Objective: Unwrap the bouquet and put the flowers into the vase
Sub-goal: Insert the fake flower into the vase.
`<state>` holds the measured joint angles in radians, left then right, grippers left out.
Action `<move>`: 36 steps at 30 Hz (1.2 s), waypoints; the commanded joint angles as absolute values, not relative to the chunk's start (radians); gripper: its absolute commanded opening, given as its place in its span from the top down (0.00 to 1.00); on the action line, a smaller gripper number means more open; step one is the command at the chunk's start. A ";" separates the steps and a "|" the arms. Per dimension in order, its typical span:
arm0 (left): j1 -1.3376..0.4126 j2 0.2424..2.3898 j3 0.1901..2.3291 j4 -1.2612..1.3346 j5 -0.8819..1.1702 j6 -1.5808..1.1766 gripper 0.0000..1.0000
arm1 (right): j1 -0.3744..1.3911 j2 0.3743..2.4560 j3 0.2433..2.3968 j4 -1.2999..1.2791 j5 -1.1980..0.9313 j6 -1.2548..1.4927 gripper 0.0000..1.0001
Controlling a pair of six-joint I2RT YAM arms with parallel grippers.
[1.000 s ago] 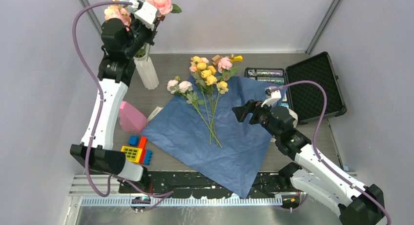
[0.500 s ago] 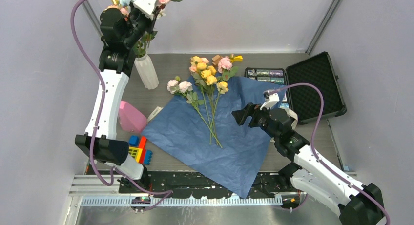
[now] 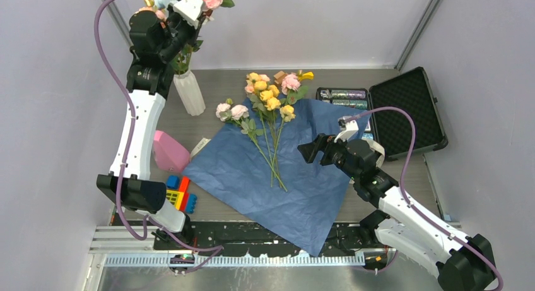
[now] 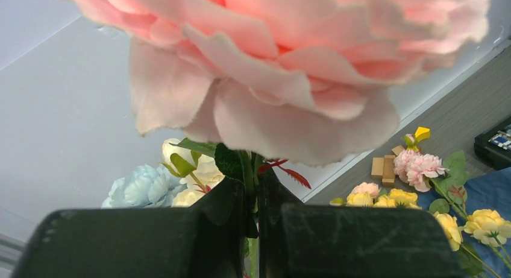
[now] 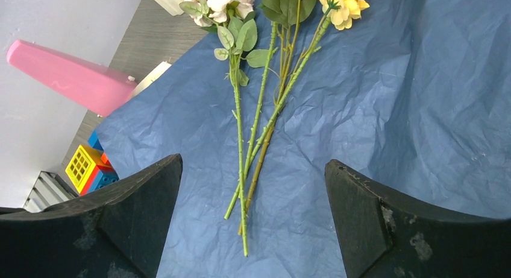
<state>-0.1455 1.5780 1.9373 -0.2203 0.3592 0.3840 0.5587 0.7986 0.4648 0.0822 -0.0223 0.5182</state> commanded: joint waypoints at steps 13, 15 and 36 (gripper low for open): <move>-0.099 1.535 1.886 -0.163 0.375 0.397 1.00 | 0.552 0.788 0.459 0.151 -0.045 0.530 0.07; -0.089 1.534 1.868 -0.151 0.377 0.388 1.00 | 0.551 0.788 0.458 0.152 -0.048 0.529 0.06; -0.017 1.488 1.646 -0.007 0.387 0.284 1.00 | 0.551 0.789 0.448 0.162 -0.053 0.532 0.07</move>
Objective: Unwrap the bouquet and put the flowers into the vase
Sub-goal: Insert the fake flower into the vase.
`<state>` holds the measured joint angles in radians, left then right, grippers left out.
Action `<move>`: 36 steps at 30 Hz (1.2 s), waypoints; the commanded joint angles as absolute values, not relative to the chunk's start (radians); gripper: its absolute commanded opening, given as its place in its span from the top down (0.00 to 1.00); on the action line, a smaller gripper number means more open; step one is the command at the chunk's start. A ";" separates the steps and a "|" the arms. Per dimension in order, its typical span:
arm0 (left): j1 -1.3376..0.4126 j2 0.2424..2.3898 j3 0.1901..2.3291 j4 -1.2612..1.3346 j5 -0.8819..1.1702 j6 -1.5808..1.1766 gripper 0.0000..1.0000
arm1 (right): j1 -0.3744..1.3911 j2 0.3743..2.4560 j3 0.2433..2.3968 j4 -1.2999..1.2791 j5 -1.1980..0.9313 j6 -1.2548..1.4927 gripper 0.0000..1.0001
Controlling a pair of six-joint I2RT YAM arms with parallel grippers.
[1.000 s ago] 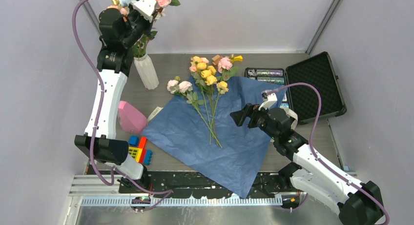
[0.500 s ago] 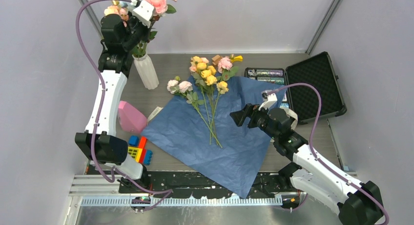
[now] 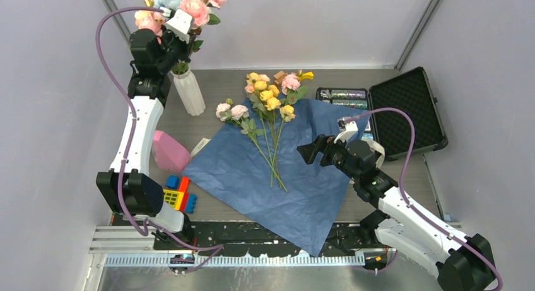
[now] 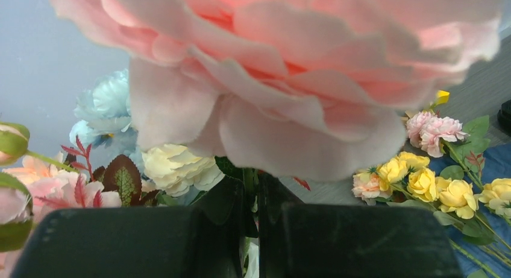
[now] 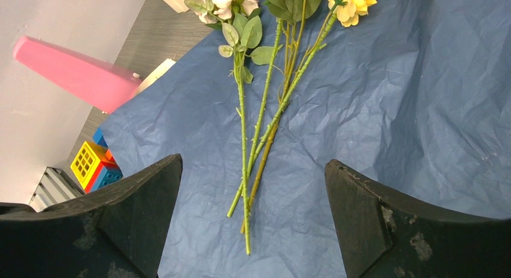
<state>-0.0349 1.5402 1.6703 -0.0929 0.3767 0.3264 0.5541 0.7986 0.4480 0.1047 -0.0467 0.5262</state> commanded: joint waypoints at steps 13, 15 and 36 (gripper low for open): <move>0.031 1.488 1.558 0.060 0.379 0.241 1.00 | 0.549 0.773 0.439 0.160 -0.053 0.534 0.07; 0.033 1.489 1.548 0.065 0.379 0.235 1.00 | 0.549 0.773 0.439 0.160 -0.054 0.534 0.06; 0.039 1.478 1.434 0.105 0.366 0.206 1.00 | 0.549 0.755 0.426 0.169 -0.065 0.545 0.07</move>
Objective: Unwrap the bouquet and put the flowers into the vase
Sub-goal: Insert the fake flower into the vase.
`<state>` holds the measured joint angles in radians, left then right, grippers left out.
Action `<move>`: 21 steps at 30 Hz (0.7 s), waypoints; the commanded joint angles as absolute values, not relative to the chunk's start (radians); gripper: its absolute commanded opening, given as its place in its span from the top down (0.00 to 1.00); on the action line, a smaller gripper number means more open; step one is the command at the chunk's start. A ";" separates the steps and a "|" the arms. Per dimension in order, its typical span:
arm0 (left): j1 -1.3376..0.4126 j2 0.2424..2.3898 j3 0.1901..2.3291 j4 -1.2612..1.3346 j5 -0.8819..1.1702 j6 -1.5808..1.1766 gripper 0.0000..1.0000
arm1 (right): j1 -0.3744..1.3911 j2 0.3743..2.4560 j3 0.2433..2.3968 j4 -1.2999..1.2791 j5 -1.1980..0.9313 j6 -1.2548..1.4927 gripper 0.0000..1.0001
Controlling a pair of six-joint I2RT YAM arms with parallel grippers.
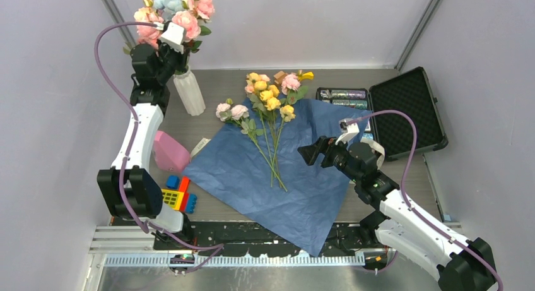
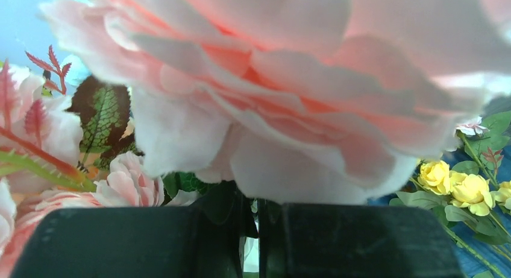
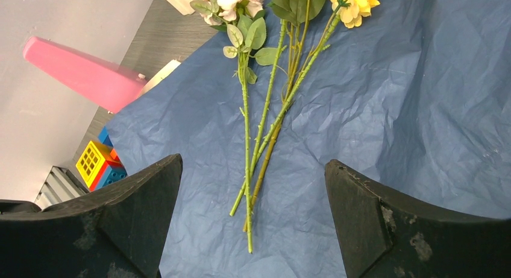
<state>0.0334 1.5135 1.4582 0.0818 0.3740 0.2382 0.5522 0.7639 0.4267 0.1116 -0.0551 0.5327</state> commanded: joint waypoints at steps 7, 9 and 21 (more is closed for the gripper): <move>0.042 1.479 1.409 0.111 0.357 0.207 1.00 | 0.548 0.755 0.426 0.170 -0.068 0.546 0.07; 0.043 1.478 1.402 0.112 0.356 0.206 1.00 | 0.548 0.754 0.426 0.171 -0.068 0.546 0.07; 0.047 1.469 1.341 0.138 0.332 0.195 1.00 | 0.548 0.764 0.424 0.181 -0.073 0.548 0.07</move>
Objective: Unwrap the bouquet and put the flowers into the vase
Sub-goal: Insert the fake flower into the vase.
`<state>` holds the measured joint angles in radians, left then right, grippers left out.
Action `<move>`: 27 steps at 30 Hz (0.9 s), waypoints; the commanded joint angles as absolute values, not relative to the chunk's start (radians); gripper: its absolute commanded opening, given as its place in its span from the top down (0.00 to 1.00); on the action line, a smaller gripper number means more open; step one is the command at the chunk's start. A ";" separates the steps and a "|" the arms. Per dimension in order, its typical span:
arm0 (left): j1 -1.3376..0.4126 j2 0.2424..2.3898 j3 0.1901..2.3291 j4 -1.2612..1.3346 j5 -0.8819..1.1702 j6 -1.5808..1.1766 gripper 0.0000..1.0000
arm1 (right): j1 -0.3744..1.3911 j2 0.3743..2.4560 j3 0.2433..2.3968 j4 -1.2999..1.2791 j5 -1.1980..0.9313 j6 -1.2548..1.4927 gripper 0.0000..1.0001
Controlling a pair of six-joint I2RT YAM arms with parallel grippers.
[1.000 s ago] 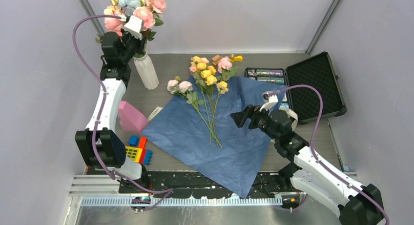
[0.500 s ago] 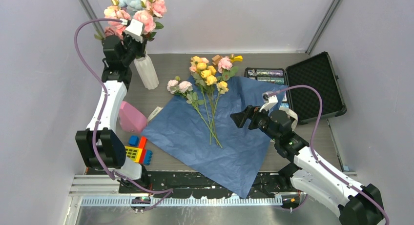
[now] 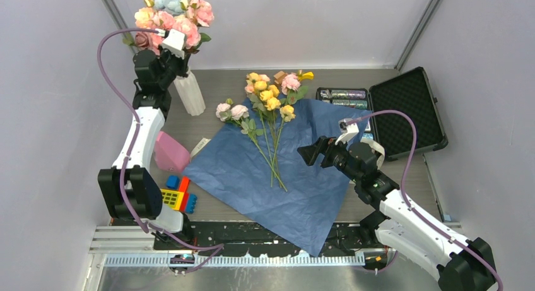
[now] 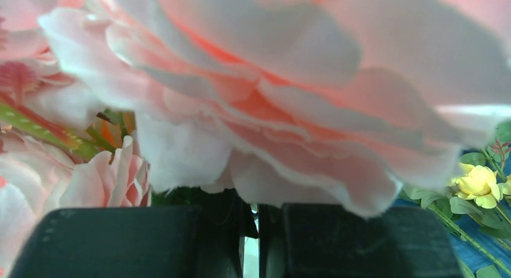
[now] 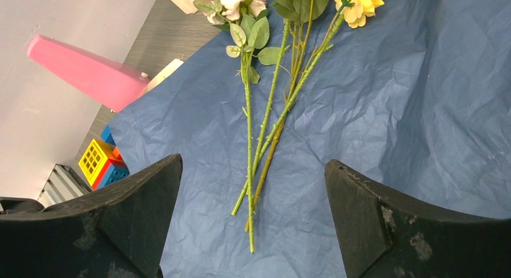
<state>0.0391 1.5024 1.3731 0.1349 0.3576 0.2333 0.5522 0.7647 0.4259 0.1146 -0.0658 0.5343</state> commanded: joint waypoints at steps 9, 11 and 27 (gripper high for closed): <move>0.046 1.435 1.307 0.150 0.319 0.167 0.80 | 0.548 0.765 0.423 0.182 -0.075 0.549 0.07; 0.046 1.421 1.304 0.142 0.311 0.164 0.74 | 0.548 0.764 0.423 0.181 -0.076 0.549 0.06; 0.046 1.273 1.204 0.135 0.334 0.108 0.44 | 0.548 0.755 0.411 0.189 -0.078 0.556 0.07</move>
<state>0.0410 1.3464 1.2308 0.1322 0.3218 0.1360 0.5522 0.7658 0.4126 0.1291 -0.0723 0.5434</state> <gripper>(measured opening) 0.531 0.935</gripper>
